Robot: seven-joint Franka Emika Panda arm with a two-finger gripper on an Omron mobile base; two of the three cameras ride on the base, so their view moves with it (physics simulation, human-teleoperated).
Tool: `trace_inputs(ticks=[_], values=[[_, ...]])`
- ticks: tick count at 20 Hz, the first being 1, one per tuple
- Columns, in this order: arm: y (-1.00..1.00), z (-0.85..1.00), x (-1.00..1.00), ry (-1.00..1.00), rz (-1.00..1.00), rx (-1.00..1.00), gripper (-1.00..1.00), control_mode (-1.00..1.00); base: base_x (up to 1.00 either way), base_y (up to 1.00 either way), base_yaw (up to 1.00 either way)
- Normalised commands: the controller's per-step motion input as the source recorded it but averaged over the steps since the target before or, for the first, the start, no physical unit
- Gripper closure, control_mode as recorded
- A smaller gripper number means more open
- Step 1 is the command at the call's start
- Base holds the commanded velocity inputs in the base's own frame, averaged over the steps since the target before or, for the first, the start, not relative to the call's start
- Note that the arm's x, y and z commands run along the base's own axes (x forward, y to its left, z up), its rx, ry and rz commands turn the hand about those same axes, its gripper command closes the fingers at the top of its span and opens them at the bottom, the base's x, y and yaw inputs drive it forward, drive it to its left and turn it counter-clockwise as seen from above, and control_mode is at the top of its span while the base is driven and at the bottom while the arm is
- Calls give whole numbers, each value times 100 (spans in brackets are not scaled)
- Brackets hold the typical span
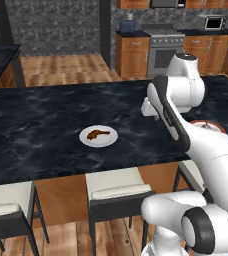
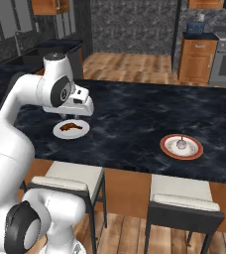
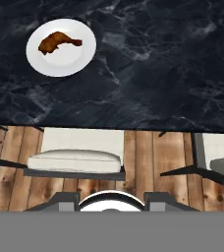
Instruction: Transport the chicken drumstick and garlic to the fridge. Place the chicken drumstick on the rack containing meat and place the garlic on the rack containing the vegetable, ensuring meats and vegetables are on different racks.
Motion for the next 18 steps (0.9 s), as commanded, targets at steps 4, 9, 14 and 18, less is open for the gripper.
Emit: trace_inputs(ticks=[4, 9, 14, 18], values=[[12, -4, -26, 0, 1, 0, -100, -100, 0, 0, 0], [34, -22, -56, 0, 5, 1, -100, -100, 0, 0, 0], [25, -5, -21, -2, 23, -2, -100, -100, 0, 0, 0], [8, -1, 4, 0, 42, -4, -100, -100, 0, 0, 0]])
